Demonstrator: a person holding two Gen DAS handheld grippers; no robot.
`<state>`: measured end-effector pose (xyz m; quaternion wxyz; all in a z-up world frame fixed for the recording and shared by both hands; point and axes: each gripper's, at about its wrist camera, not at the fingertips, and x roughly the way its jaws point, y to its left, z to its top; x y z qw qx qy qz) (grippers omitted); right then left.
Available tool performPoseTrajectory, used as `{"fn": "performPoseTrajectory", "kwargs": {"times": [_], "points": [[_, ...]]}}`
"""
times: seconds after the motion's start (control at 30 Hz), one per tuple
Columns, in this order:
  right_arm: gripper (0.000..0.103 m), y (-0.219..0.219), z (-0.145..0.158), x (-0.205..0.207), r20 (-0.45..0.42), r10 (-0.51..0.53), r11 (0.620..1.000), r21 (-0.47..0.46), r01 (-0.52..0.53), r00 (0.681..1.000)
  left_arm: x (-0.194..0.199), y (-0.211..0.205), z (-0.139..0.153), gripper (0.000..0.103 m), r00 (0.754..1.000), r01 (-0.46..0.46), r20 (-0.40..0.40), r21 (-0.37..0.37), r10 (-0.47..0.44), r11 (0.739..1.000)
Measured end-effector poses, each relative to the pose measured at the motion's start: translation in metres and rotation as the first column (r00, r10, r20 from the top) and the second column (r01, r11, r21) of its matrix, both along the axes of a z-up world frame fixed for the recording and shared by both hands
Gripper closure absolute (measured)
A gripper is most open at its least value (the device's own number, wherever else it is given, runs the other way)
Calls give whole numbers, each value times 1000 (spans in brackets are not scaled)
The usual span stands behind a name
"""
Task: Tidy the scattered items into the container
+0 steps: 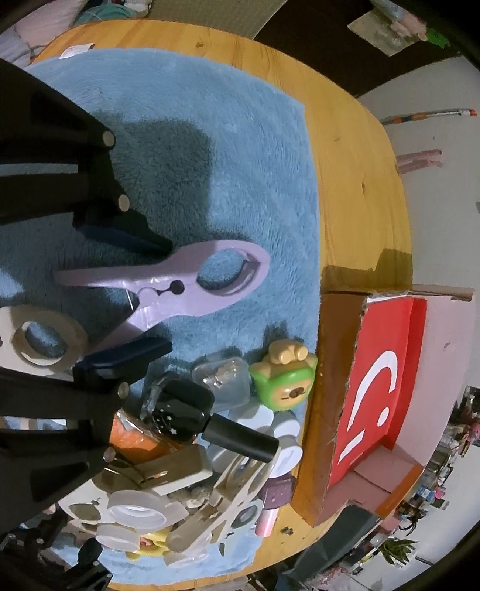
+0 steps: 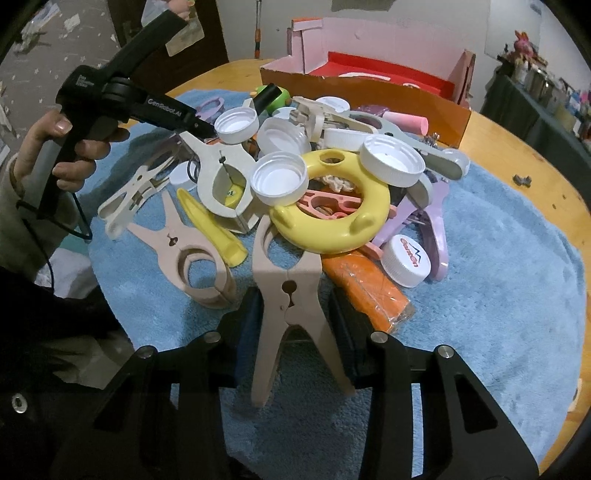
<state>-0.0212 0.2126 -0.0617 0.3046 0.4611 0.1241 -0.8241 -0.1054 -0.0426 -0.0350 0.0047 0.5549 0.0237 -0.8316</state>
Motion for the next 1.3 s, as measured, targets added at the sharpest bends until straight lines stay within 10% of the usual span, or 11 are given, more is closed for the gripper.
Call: {"fn": "performPoseTrajectory", "kwargs": {"times": [1.3], "points": [[69, 14, 15, 26, -104, -32, 999, -42, 28, 994, 21, 2, 12, 64, 990, -45, -131, -3, 44, 999]]}}
